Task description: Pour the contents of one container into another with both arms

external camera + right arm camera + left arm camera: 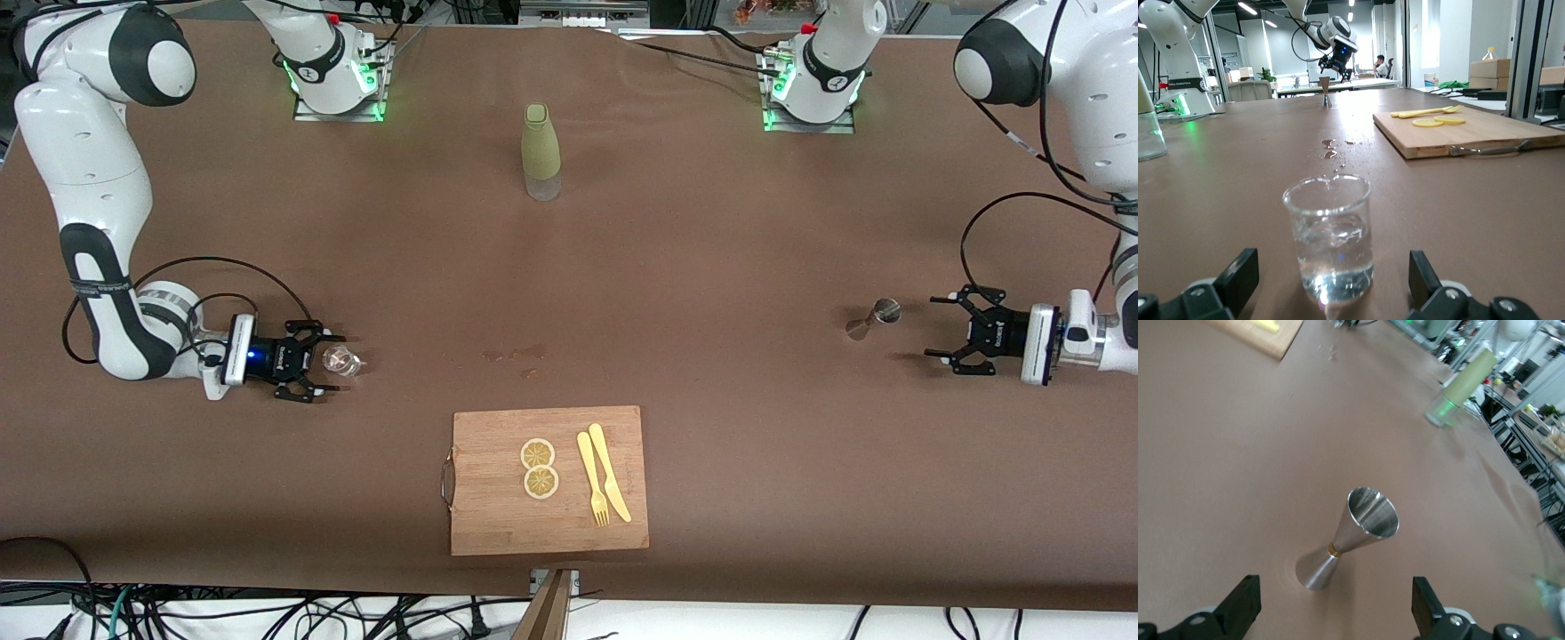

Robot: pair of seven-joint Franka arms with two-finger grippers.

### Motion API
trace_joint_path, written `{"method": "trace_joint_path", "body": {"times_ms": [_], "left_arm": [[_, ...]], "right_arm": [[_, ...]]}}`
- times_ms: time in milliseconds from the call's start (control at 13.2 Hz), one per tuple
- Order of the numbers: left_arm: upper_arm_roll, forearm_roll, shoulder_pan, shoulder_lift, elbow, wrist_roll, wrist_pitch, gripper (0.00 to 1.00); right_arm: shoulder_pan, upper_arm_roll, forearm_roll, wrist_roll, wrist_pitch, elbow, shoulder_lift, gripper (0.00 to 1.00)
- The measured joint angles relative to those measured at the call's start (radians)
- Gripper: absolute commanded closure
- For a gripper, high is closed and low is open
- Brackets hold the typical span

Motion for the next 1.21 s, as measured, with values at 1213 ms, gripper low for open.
{"method": "trace_joint_path", "body": {"times_ms": [1213], "left_arm": [[-0.145,0.61,-0.277,-0.466,0.021,-1.011,0.08,0.0]], "right_arm": [[-0.021,-0.073,-0.523,0.99,-0.117,0.075,-0.399,0.0]]}}
